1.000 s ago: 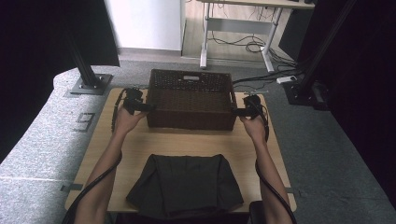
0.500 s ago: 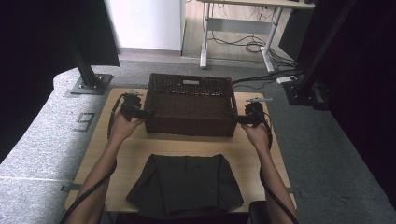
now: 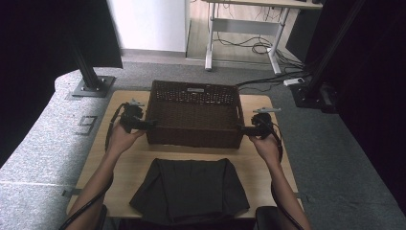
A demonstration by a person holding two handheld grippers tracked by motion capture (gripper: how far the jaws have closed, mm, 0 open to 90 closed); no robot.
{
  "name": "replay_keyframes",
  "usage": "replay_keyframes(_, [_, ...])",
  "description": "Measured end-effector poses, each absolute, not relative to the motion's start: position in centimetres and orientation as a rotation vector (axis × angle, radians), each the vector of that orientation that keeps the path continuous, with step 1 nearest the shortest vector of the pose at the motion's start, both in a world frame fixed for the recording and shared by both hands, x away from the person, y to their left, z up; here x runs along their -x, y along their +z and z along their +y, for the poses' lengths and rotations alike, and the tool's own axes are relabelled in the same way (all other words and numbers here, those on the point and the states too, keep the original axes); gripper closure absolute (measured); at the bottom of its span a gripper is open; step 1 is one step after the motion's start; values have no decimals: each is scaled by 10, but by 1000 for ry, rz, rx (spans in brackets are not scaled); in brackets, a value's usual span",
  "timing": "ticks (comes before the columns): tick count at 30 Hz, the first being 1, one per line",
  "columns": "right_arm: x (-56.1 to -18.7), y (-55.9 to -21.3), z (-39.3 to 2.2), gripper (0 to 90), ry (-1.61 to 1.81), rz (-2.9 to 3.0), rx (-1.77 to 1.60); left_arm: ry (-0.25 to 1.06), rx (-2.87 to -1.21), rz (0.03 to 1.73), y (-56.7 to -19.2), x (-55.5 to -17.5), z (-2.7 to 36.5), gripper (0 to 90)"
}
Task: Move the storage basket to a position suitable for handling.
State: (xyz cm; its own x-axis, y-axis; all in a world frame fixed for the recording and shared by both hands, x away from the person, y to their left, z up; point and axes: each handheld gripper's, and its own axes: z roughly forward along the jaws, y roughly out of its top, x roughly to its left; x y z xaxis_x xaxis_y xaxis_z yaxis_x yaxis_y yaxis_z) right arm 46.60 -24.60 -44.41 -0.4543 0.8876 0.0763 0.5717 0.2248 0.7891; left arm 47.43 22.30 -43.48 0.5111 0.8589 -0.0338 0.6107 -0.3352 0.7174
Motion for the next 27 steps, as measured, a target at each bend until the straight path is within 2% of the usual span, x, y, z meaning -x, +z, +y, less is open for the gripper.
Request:
replay_keyframes(15, [-429,-446,-249,249,1127,2128,-1312,482,-2081,1153,-435,-428,223,276])
replay_keyframes(21, [-419,-447,-246,257,1134,2142,-1303,531,-2111,1134,-433,-415,223,276])
replay_keyframes(27, [-411,-447,-244,257,1143,2142,-1287,514,-2107,1131,-434,-410,226,277])
